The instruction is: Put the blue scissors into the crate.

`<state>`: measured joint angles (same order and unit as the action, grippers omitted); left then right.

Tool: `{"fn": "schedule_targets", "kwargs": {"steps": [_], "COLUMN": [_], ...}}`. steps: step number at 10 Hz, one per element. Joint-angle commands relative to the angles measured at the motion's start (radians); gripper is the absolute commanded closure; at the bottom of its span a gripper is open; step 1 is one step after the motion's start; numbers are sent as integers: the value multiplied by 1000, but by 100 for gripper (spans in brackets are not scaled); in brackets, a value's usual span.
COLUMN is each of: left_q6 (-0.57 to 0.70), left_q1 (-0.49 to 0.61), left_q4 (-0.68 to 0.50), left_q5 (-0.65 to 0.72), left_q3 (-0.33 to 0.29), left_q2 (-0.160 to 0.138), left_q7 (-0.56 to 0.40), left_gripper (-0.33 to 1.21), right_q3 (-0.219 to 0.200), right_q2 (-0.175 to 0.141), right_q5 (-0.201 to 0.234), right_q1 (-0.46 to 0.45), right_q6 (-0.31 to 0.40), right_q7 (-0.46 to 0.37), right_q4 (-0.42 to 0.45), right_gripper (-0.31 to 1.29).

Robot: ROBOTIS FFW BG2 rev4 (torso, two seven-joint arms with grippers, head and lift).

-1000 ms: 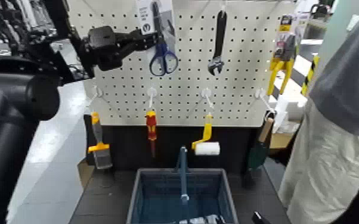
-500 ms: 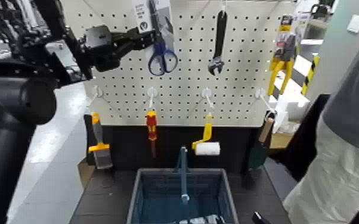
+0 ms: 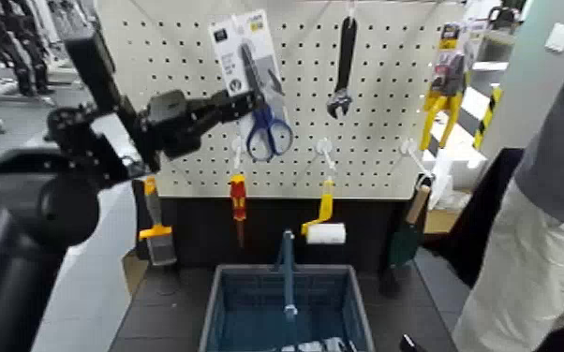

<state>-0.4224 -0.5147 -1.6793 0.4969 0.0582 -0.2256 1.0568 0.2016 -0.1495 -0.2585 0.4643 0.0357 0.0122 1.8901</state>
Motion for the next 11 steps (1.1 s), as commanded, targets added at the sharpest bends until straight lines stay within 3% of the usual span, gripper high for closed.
{"fn": "schedule_targets", "kwargs": {"steps": [1,7,11], "left_q6": [-81,-214,-253], "left_q1": [136,325,387], "left_q4": [-46,-114,-108], "left_q5": [26,-83,-198], "left_q3": [-38,-77,-110], "left_q2": [22,20,38], "left_q7": [-18,-46,-34], "left_gripper": [114,114,114], "right_q3": [-1,1,1], "right_q2": [-1,-5,-7], "right_q5": [-2,-7,-8], "right_q1": [-1,1,1], "right_q6": [-4,-17,-20], "right_q7": [0,2,2], "right_q4": [0,6,6], "right_gripper": [18,18,18]}}
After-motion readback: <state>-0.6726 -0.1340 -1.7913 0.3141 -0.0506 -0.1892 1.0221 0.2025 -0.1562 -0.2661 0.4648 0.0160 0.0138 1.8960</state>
